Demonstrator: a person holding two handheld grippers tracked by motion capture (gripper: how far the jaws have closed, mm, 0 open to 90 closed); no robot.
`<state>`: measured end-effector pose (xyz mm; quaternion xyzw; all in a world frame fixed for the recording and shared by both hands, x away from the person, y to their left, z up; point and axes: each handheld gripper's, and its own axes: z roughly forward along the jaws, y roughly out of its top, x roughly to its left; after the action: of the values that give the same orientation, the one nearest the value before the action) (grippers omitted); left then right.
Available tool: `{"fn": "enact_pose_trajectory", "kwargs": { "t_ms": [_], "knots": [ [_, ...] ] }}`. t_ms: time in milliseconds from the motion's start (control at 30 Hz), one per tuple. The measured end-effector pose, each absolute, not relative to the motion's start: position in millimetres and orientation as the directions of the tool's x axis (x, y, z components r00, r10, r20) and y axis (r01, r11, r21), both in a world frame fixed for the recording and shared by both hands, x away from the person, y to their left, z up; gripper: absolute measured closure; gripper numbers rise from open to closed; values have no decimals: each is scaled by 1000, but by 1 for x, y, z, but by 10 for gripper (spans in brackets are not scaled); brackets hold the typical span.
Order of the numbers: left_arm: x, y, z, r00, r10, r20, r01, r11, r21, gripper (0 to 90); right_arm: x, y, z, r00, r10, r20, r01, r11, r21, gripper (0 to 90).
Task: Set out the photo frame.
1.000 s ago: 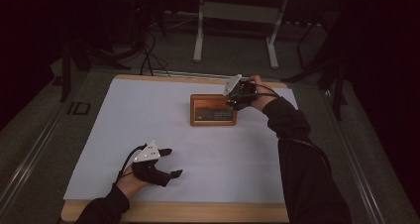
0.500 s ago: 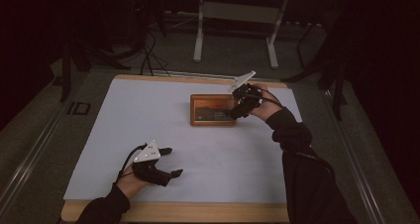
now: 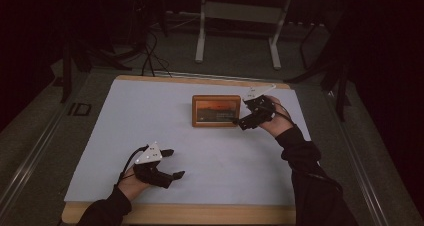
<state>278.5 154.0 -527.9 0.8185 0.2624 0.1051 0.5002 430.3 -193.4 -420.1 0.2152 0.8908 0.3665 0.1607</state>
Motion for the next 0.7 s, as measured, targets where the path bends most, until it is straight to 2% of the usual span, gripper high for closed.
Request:
{"fn": "enact_pose_trajectory", "kwargs": {
  "t_ms": [200, 533, 700],
  "knots": [
    [278, 153, -528, 844, 529, -88, 322, -367, 873, 136, 417, -201, -434, -848, 520, -102, 288, 613, 735, 103],
    [277, 152, -527, 846, 526, -82, 315, -370, 874, 136, 385, -211, -484, -840, 540, -52, 320, 570, 756, 104],
    [277, 152, -527, 849, 523, -78, 310, -374, 874, 136, 375, -214, -492, -838, 545, -36, 329, 556, 763, 104]
  ]
}}
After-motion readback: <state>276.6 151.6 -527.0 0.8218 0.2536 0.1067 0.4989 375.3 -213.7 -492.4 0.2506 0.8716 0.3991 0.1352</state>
